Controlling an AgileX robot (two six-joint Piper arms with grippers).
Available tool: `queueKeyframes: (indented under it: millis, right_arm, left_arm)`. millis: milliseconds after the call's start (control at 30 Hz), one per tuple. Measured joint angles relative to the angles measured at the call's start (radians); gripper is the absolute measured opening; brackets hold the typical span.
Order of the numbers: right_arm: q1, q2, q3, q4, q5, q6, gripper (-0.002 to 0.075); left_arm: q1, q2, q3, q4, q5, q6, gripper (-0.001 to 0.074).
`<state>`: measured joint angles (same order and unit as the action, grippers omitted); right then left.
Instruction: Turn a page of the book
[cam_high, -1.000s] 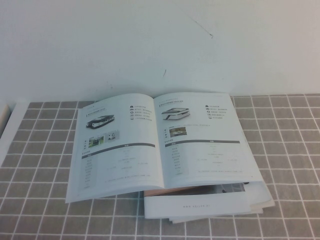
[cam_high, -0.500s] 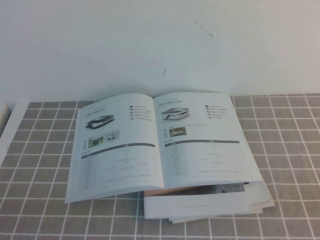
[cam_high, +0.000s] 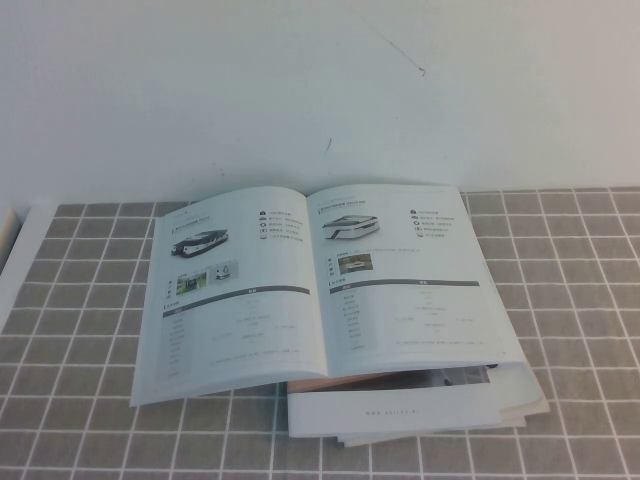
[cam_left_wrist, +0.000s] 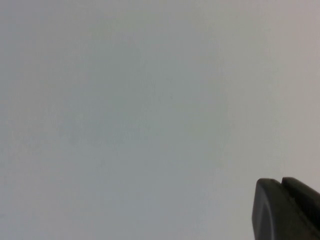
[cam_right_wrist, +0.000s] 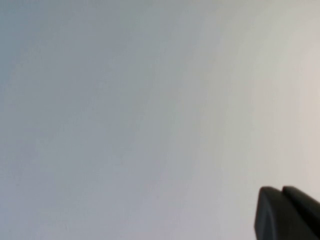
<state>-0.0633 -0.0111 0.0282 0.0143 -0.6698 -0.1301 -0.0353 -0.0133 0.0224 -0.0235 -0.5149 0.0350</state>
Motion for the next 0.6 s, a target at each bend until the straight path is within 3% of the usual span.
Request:
queueKeyframes:
  millis: [100, 333, 600]
  right_arm:
    - [0.0, 0.0, -0.027, 0.002, 0.084, 0.0, -0.0001]
    - [0.0, 0.008, -0.264, 0.003, 0.506, 0.0, -0.0001]
    - [0.0, 0.217, -0.507, 0.051, 0.82, 0.093, -0.0001]
  left_arm:
    - [0.0, 0.0, 0.0, 0.0, 0.007, 0.0, -0.0004]
    - [0.0, 0.011, -0.183, 0.0, 0.393, 0.0, -0.0004]
    - [0.0, 0.24, -0.407, 0.002, 0.552, 0.0, -0.0004]
